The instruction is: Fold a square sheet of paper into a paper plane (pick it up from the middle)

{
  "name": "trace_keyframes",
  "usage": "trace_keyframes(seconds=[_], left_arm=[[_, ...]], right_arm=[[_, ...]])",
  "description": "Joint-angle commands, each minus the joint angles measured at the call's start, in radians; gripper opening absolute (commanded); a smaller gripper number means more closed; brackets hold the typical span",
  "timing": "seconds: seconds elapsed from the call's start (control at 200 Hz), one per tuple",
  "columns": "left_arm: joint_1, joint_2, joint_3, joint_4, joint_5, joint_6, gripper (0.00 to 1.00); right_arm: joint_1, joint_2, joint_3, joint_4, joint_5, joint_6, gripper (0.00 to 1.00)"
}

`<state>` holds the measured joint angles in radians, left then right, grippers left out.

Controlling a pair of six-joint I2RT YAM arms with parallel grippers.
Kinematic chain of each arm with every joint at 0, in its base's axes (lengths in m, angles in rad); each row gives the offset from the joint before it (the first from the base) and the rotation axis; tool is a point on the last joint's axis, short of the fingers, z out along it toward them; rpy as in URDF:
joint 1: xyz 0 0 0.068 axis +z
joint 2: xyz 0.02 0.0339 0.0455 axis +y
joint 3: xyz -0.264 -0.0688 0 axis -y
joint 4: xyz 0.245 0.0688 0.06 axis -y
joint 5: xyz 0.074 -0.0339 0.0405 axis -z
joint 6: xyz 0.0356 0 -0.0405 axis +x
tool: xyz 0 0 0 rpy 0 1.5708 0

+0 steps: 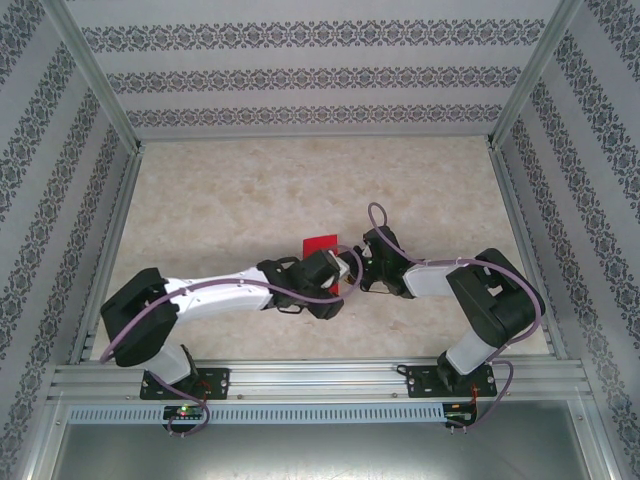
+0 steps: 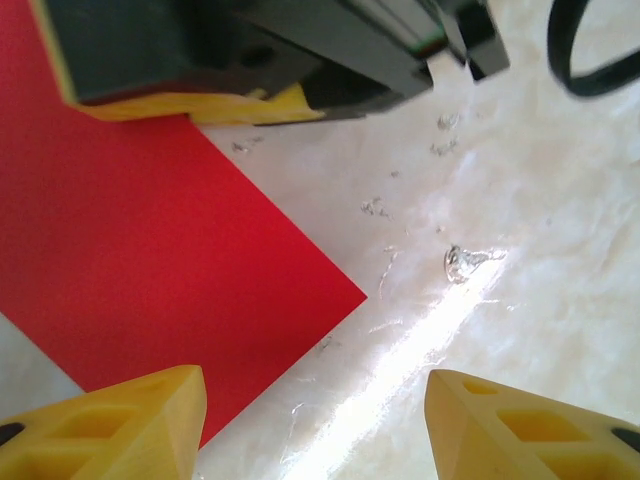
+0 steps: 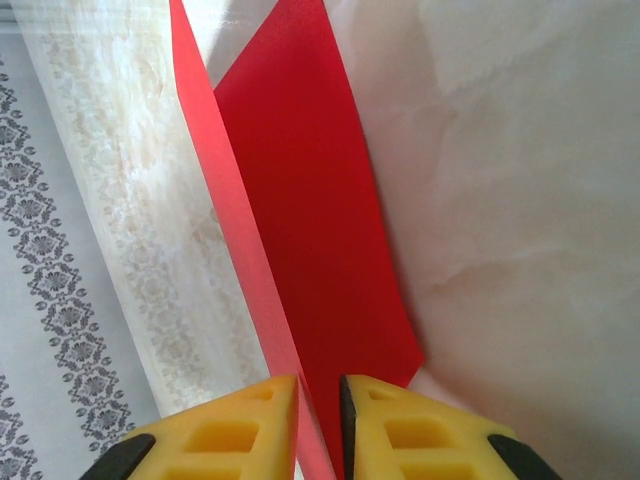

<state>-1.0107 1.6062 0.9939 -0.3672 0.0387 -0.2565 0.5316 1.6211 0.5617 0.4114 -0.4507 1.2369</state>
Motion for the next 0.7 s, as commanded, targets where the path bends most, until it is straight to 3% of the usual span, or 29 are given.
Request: trace_keyframes(seconds=[0.0,0.485,0.694], left_arm=[[-0.05,0.048,0.055,-0.096,-0.1,0.07,0.62],[-0.153,0.169,0.134,-0.17,-0.353,0.098,0.67],[-0.156,0.152,0.125,-0.15,-0.393,0.093,0.57]], right_arm=[[-0.016,-0.004,0.033,-0.005,-0.044,-0.03,0.19],[-0.022,0.012,0.064,0.0,-0.103,-0.035,0.16],[-0.026,0.018,0.063,-0.01,-0.101,-0.039,0.16]])
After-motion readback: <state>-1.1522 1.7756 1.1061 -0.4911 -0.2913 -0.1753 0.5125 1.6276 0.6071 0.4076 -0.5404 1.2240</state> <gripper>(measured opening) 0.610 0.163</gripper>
